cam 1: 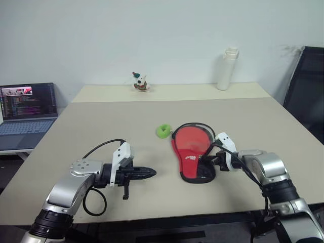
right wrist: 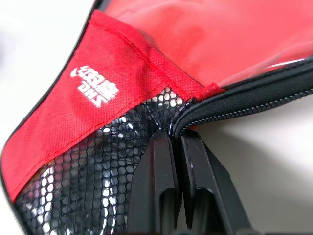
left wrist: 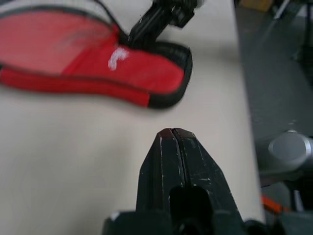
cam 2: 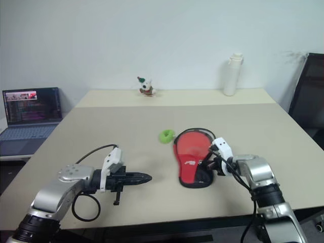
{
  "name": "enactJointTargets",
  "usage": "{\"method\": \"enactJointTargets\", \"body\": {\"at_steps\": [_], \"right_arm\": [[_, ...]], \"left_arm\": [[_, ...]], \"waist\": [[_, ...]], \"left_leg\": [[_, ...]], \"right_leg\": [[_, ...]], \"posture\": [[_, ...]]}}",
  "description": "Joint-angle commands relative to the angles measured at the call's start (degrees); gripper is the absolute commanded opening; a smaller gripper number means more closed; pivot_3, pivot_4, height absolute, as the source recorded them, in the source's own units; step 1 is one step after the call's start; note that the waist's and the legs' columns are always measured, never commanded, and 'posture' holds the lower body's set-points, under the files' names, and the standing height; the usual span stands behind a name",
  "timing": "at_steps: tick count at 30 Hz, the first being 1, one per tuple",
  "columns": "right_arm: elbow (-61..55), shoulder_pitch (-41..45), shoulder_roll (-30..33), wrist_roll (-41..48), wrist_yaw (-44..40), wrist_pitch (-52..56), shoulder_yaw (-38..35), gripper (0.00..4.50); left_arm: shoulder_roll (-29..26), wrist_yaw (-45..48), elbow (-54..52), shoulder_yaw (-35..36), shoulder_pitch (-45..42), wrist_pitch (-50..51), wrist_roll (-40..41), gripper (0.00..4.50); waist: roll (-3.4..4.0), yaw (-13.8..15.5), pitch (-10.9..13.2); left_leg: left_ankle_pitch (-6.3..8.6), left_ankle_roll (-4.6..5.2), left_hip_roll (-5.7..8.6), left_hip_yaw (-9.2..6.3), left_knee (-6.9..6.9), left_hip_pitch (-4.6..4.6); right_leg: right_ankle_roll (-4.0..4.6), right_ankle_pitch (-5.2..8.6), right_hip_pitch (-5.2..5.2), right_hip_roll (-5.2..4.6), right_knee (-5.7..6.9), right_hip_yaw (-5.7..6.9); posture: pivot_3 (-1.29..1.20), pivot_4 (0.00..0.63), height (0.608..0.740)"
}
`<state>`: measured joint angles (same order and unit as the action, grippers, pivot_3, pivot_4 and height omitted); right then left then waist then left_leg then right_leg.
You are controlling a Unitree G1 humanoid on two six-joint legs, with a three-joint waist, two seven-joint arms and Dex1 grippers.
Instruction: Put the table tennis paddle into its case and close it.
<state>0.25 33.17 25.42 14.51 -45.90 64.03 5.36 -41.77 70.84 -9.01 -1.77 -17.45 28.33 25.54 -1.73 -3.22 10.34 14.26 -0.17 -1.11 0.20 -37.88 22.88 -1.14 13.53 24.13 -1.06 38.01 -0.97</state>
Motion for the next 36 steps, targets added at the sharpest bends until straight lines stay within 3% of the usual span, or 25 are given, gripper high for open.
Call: {"method": "enactJointTargets", "body": {"at_steps": [1, 5, 11, 20, 23, 29, 34, 36], "right_arm": [[-9.51, -3.5, 0.01, 4.29, 0.67, 5.75, 0.55, 0.03], [-20.01, -10.1, -0.99, 7.69, 3.82, 12.62, -1.44, 0.03], [-25.5, -14.34, -0.56, 10.51, 6.85, 16.7, -4.19, 0.03], [-22.61, -15.06, -2.55, 10.46, 12.44, 15.6, -5.81, 0.03], [-22.47, -15.78, -1.71, 10.15, 13.57, 14.39, -6.13, 0.77], [-25.79, -19.96, 0.45, 8.52, 17.09, 10.0, -5.69, 2.66], [-33.12, -22.09, 0.63, 15.52, 14.29, 13.37, -11.32, 4.32], [-35.14, -22.2, 1.39, 18.73, 12.52, 14.18, -14.17, 4.47]], "left_arm": [[-1.95, 1.28, -3.68, 1.53, 1.09, 0.2, 2.36, 0.0], [-4.64, 2.87, -4.47, 1.86, 2.93, -0.99, 2.5, 0.0], [-5.59, 2.95, -3.47, 2.28, 2.82, -1.42, 2.52, 0.0], [-4.68, 2.29, -2.37, 1.19, 1.76, -2.23, 1.62, 0.0], [-4.68, 2.03, -1.97, 1.35, 1.65, -2.57, 1.37, 0.0], [-2.76, -2.62, -0.13, 1.59, 1.63, -3.16, -0.59, 0.0], [-1.18, -5.75, 1.4, 2.61, 0.52, -3.29, -0.65, 0.0], [-0.25, -7.74, 3.39, 2.96, -1.02, -3.83, -1.24, 0.0]], "waist": [[0.0, 0.0, 0.0], [0.0, 0.2, 0.0], [0.0, 0.56, 0.0], [-0.01, 0.86, -0.01], [-0.02, 0.86, -0.01], [-0.1, 1.36, -0.09], [-0.24, 1.94, -0.17], [-0.24, 2.2, -0.17]], "left_leg": [[0.0, 0.0, 0.0, 0.0, 0.0, 0.0], [0.01, -0.01, -0.01, -0.05, 0.02, 0.01], [0.01, -0.02, -0.01, -0.05, 0.0, -0.01], [0.01, -0.01, -0.01, -0.02, 0.0, -0.02], [0.01, -0.01, -0.02, -0.03, -0.02, -0.06], [0.01, -0.02, -0.02, -0.03, -0.08, -0.11], [0.0, -0.02, 0.13, -0.09, -0.11, -0.09], [0.0, -0.02, 0.23, -0.1, -0.11, -0.06]], "right_leg": [[-0.11, 0.08, 0.0, 0.01, 0.0, 0.01], [0.04, 0.21, -0.01, 0.03, 0.0, 0.01], [0.04, 0.22, -0.03, 0.04, -0.03, 0.06], [0.04, 0.23, -0.04, 0.18, -0.04, 0.05], [0.04, 0.23, -0.07, 0.2, -0.03, 0.05], [0.02, 0.22, -0.14, 0.19, -0.04, 0.04], [-0.01, 0.21, -0.21, 0.0, -0.07, 0.07], [-0.02, 0.21, -0.2, -0.08, -0.1, 0.07]], "posture": [[0.0, 0.15, 0.74], [0.0, 0.15, 0.74], [0.0, 0.15, 0.74], [0.0, 0.15, 0.74], [0.0, 0.15, 0.74], [0.0, 0.15, 0.74], [0.0, 0.15, 0.74], [0.0, 0.15, 0.74]]}}
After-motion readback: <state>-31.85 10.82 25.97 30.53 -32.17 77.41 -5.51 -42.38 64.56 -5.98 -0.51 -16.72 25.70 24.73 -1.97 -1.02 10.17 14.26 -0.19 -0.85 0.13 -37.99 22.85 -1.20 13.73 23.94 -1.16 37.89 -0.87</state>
